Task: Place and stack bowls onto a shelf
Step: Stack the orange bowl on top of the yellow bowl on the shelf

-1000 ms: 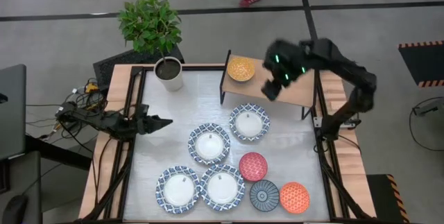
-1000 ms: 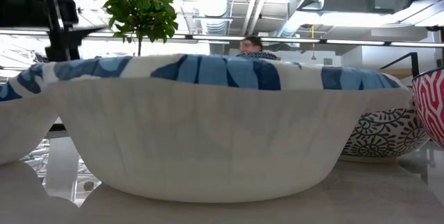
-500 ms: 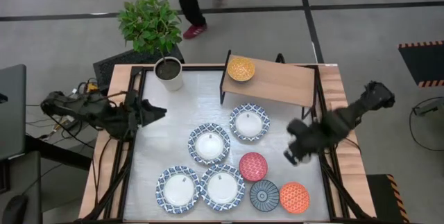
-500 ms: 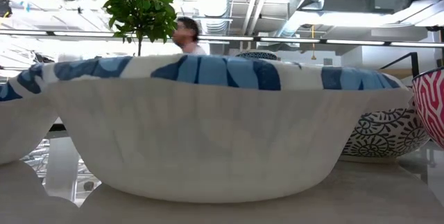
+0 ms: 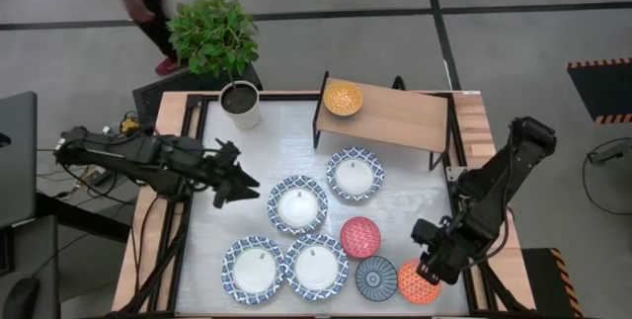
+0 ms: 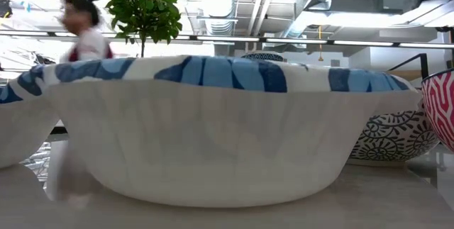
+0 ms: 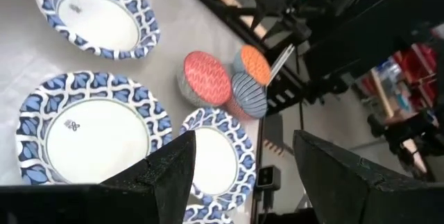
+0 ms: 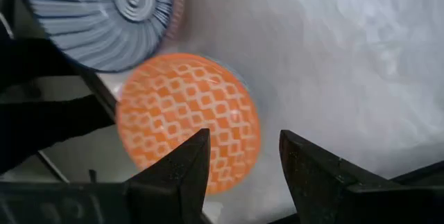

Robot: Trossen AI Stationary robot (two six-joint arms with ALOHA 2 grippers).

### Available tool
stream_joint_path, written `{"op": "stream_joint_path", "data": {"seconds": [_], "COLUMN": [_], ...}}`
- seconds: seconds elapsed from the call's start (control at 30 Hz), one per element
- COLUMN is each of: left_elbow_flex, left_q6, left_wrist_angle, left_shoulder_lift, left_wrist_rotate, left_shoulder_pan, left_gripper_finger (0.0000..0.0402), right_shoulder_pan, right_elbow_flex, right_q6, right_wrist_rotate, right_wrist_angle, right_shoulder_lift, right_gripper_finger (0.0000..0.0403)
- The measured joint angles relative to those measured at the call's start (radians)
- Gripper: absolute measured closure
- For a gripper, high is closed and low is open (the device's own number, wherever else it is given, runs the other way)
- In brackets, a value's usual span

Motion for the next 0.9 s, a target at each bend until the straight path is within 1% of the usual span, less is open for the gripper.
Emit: {"op": "stream_joint_path", "data": {"seconds": [0.27,0.53,0.77,0.9], "left_elbow_flex": [0.0,0.0,0.0,0.0], "left_q6": [0.012,0.009,0.011,0.017], "left_wrist_angle": [0.001,-0.005,-0.023,-0.044], "left_shoulder_lift": [0.057,0.059,0.058,0.058], "left_wrist_rotate": [0.065,0.065,0.065,0.064], "left_shoulder_pan": [0.033,0.058,0.08,0.09], "left_gripper_finger": [0.0173,0.0173,0.0173,0.0173], "right_shoulder_pan": [0.018,0.017,0.015,0.013], "right_elbow_flex": [-0.136,-0.252,-0.301,-0.329], "right_q6": [-0.024,-0.025,-0.027,-0.022], "right_wrist_rotate": [-0.02,-0.02,-0.024,-0.069], "right_wrist_angle": [0.123,0.313,0.347,0.369], "right_shoulder_lift": [0.0,0.0,0.0,0.0], "right_gripper_finger": [0.0205,0.0205,0.0205,0.0207]}}
